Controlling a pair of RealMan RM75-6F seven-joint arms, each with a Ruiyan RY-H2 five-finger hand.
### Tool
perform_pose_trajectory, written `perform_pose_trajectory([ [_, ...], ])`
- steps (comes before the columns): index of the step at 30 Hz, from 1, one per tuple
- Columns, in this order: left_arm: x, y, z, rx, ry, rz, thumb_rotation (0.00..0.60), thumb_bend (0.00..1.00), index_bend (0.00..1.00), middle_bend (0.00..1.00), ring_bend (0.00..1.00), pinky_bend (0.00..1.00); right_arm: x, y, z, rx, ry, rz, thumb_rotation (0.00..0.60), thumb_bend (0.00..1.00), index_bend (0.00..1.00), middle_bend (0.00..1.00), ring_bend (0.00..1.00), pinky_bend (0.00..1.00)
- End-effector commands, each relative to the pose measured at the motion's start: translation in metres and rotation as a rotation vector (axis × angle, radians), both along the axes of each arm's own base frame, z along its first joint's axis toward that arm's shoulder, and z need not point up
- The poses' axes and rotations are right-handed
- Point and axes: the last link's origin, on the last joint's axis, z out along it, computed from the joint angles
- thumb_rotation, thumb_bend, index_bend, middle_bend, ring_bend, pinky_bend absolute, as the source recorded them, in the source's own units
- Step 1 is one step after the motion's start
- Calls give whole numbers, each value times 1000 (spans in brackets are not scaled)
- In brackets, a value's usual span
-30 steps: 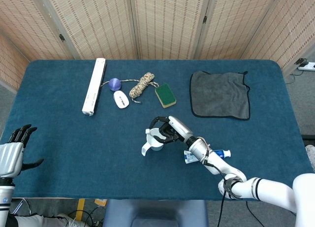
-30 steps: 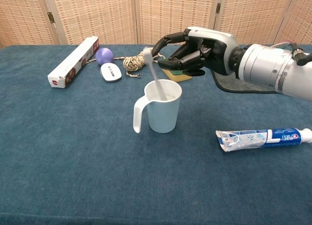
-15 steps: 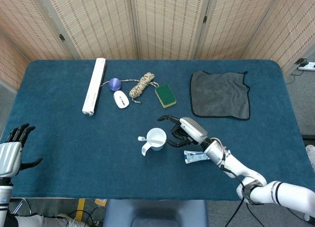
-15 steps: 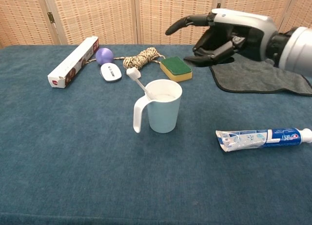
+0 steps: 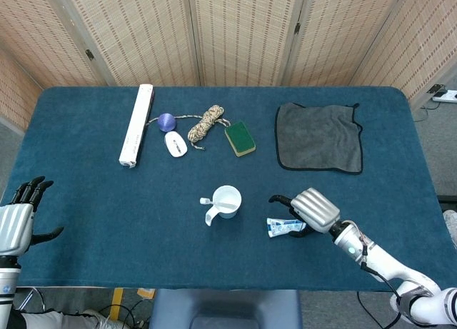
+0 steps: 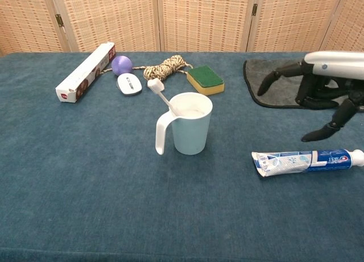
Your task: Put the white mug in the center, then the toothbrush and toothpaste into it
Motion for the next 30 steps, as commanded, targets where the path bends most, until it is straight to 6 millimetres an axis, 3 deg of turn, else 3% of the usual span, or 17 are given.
perform_pose_trajectory([
  [1,1,0,0,-2,1,-1,600,115,179,139,153,554,-27,11,-2,-36,136,-43,600,0,266,892,1000,970],
  [7,3,2,-2,-7,3,-6,600,115,179,139,153,554,-44,15,-16,-6,219,-110,600,40,266,893,1000,970],
  [15,1,1,-1,-4,3,-3,600,115,179,139,153,553,-50,11,-32,34,261,-154,600,51,278,913,1000,970],
  [25,-2,1,-1,2,-1,2,600,115,179,139,154,553,-40,5,-48,46,249,-146,600,112,343,918,1000,970],
  [30,-3,2,-1,0,1,3,600,115,179,139,154,553,-32,2,-56,47,227,-136,600,194,387,925,1000,970],
])
